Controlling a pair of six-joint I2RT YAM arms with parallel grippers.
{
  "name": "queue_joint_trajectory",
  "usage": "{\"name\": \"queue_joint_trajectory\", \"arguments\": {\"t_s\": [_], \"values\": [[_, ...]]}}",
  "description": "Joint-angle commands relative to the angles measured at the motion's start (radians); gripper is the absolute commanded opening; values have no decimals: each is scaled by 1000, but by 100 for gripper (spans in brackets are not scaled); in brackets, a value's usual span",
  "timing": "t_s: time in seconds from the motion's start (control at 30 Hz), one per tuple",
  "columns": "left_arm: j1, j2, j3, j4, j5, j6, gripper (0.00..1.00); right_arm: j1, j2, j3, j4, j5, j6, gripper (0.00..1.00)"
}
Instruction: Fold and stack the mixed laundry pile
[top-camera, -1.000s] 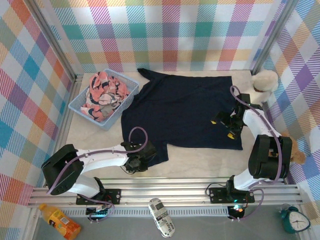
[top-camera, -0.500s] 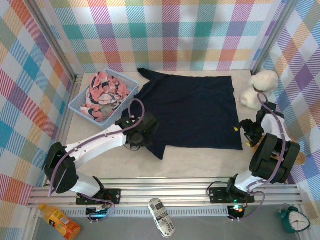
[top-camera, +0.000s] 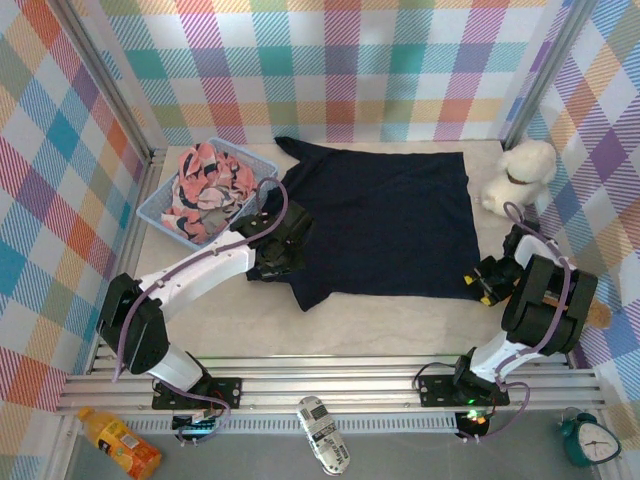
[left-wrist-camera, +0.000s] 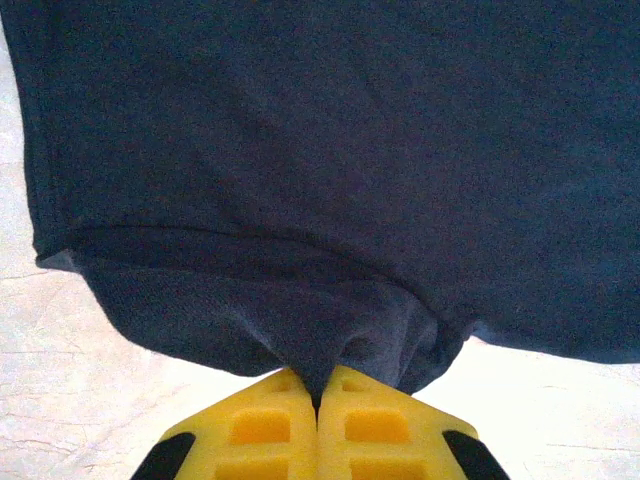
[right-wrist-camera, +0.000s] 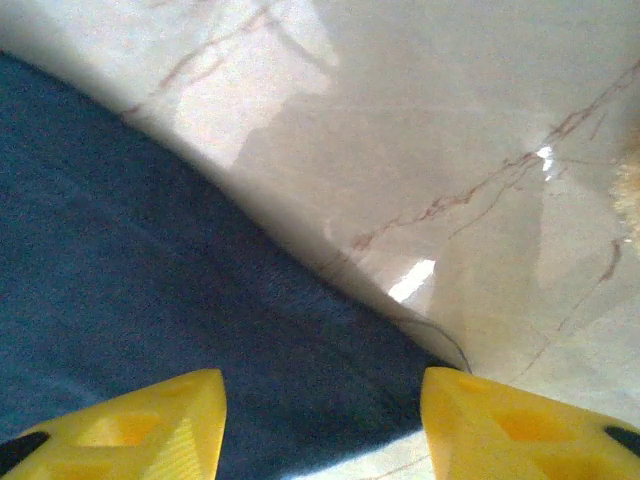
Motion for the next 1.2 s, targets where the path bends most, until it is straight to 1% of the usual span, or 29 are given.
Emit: {"name": "queue_joint_trajectory", "arguments": {"t_s": [0.0,0.07,0.2,0.33,0.47,0.6,0.8,0.87,0.97,1.0,1.03,1.07,1.1,1.13,1.17], "values": [[5,12,31,-12,11,16,0,18,36,-21,23,29,13,47],[8,16,34,-12,5,11,0,21,45,-30,40,24,18,34],[20,19,46,-6,-6,2,0,22,35,-14,41,6,12,1],[27,9,82,-9,-46,12,0,23,-55,14,-12,-6,-11,0],[31,11,173,-35,-104,56,0,23,-149,47,-72,-48,-3,0],[66,34,287,-21,-114,109,0,23,-177,108,-101,-99,17,0],[153,162,495,-12,-126,211,0,22,-103,262,-107,-129,39,0],[179,229,576,-15,-116,238,0,23,-58,330,-97,-150,58,0],[216,356,703,-30,-95,277,0,24,49,457,-74,-182,97,0],[229,412,767,-51,-86,286,0,24,96,514,-65,-189,115,4],[245,471,834,-78,-83,293,0,24,155,580,-56,-206,137,13],[260,531,900,-109,-77,297,8,25,202,637,-40,-228,152,25],[282,603,997,-170,-72,288,49,29,254,706,-29,-250,167,42],[302,684,1118,-240,-73,267,87,30,303,777,-39,-251,178,47],[318,756,1214,-315,-69,253,100,34,334,830,-50,-252,180,49]]}}
